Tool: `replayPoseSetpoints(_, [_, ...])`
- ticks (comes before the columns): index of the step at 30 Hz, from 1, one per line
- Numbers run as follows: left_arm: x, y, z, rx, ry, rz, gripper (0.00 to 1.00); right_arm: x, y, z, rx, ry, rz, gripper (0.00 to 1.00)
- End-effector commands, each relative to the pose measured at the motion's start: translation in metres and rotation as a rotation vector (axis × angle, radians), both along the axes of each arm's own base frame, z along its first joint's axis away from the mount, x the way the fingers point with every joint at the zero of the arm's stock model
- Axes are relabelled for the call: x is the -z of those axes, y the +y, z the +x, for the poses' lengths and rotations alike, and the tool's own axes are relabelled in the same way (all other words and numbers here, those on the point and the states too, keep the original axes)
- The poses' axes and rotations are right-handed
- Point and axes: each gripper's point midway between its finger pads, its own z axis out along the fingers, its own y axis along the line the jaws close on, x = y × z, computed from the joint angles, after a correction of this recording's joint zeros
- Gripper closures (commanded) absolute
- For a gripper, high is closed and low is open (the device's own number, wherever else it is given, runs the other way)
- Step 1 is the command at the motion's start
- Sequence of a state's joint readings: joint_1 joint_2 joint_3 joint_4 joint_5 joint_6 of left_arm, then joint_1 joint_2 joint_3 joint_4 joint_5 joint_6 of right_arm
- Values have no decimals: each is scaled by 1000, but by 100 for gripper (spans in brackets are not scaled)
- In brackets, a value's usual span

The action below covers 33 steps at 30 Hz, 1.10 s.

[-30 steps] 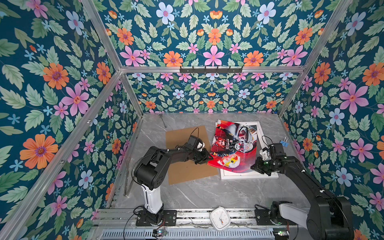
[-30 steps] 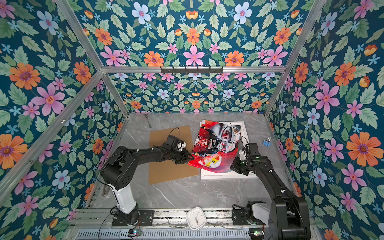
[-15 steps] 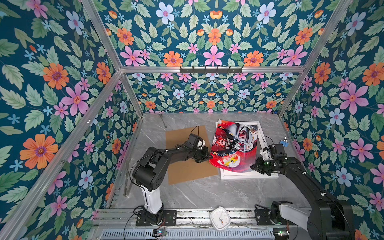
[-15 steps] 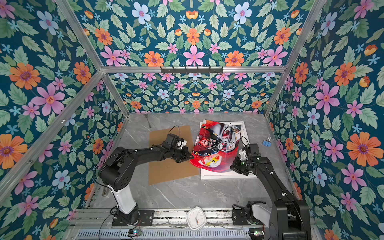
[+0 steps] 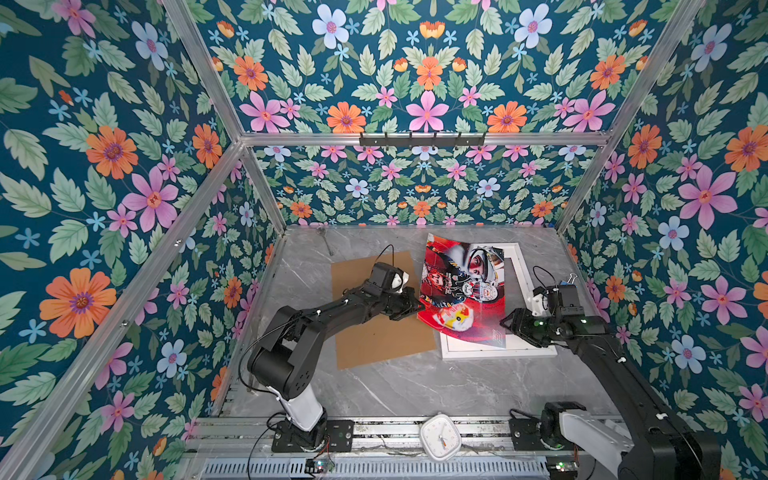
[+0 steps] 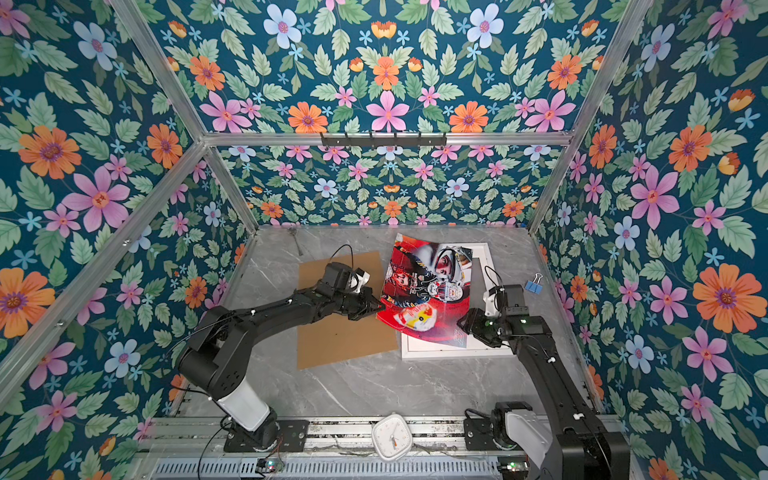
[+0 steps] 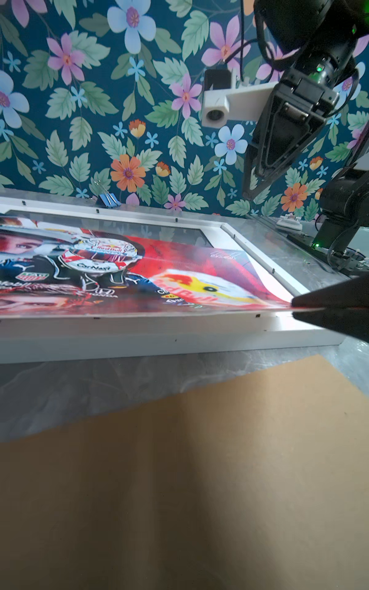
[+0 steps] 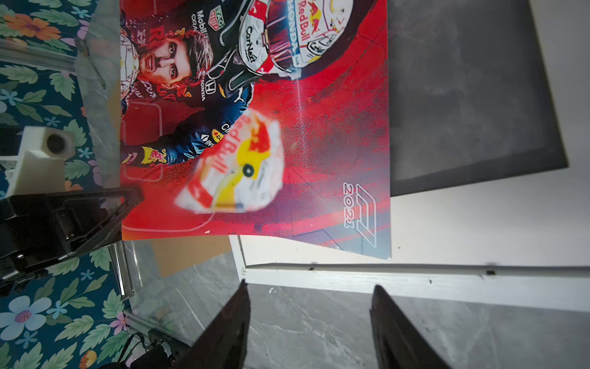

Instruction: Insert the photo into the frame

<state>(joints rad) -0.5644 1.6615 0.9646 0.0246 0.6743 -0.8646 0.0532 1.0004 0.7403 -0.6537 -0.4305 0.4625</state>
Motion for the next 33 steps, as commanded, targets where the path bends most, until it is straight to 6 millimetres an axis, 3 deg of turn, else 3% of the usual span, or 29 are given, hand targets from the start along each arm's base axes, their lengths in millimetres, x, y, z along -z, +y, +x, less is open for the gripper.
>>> replayPoseSetpoints(1, [-10, 6, 0, -31, -14, 8, 100, -17, 8, 3, -61, -81, -54, 37])
replayPoseSetpoints(7, [-33, 18, -2, -72, -43, 15, 100, -48, 47, 6, -227, -254, -143, 32])
replayPoseSetpoints(14, [-63, 31, -2, -119, -85, -14, 100, -68, 103, 3, -422, -443, -266, 25])
replayPoseSetpoints(26, [-83, 45, -7, -158, -102, -21, 100, -82, 188, -4, -663, -760, -460, 23])
replayPoseSetpoints(33, [-89, 48, -7, -164, -107, -27, 100, -71, 216, 0, -740, -847, -543, 22])
